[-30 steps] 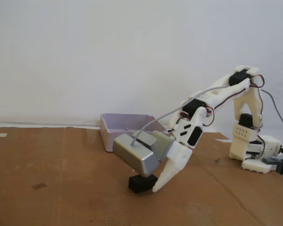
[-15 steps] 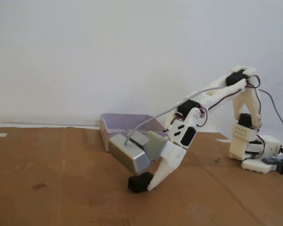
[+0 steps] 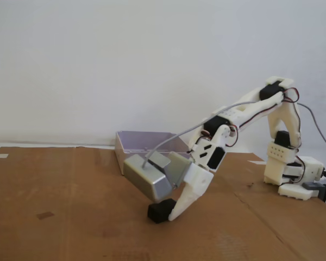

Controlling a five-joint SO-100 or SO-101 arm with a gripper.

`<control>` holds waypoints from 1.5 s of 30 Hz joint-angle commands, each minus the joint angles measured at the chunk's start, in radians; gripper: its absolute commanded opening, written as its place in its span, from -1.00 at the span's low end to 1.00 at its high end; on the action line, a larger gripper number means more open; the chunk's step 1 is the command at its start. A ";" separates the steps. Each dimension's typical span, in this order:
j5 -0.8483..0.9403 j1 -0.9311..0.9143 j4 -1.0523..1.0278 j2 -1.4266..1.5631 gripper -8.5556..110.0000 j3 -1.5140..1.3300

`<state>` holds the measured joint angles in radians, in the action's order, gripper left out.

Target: Grasp a block and put it in the box.

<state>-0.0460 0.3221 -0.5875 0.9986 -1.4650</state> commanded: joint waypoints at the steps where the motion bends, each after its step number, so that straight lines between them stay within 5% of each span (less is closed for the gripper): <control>1: 0.002 -0.005 0.017 0.021 -0.18 0.084; 22: 0.002 0.000 0.006 0.012 -0.19 0.072; 45: 0.002 -0.009 0.003 0.012 -0.69 0.069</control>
<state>-0.0368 0.3068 -0.5860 0.9910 -1.4573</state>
